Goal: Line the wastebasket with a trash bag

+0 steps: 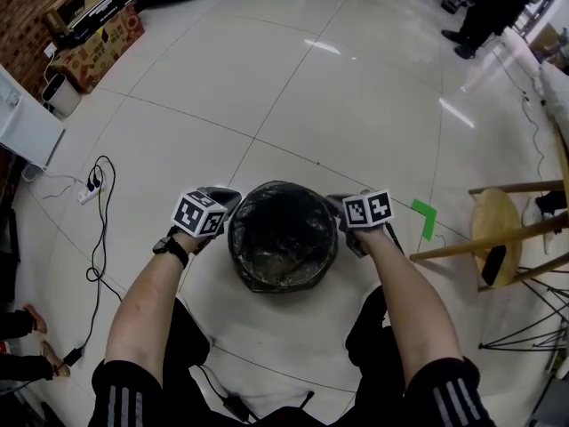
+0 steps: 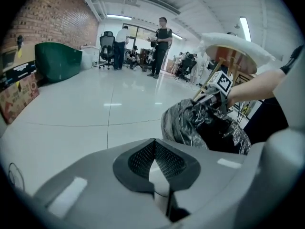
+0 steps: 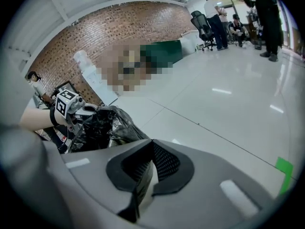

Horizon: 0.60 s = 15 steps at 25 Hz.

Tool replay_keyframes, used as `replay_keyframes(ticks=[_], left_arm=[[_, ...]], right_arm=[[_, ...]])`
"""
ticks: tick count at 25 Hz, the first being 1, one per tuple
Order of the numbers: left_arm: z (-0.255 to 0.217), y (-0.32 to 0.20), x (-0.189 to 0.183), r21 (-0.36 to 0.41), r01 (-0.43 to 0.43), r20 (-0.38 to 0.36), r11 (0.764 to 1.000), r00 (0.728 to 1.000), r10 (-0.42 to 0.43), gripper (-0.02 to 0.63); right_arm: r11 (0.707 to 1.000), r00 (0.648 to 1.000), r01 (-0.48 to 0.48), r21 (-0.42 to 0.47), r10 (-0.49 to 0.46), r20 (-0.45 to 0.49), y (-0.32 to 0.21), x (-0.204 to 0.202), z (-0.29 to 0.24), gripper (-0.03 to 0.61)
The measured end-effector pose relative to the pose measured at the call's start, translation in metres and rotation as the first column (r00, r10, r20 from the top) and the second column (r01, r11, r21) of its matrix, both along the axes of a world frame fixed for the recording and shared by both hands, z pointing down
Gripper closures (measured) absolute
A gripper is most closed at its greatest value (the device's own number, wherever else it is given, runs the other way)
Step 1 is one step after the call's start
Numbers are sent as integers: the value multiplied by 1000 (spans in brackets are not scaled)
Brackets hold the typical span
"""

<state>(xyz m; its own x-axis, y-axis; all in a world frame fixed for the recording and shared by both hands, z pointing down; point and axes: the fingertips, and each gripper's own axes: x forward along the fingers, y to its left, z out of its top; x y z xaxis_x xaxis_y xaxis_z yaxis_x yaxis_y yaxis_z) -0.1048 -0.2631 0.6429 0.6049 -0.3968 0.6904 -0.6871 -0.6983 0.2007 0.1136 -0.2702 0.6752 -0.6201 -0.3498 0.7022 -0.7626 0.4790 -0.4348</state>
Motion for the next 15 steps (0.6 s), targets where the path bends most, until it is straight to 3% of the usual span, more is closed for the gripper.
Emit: replay_keyframes(ticks=[5,9,15], left_arm=[[-40,-15,3,31,-7,-124,999,992,11,575],[-38,-4,22,-22,-95,-156,995,984,90,529],[-30,7,37,-20,-170,-131,985,977,166,588]], right_arm=[[999,1000,-9,40,8,4,-8,6,-19,574],[998,1000,-21,54,20,8,-10,6,-23,574],[997,1000,-15,69,15,7,-14,3,-27,574]])
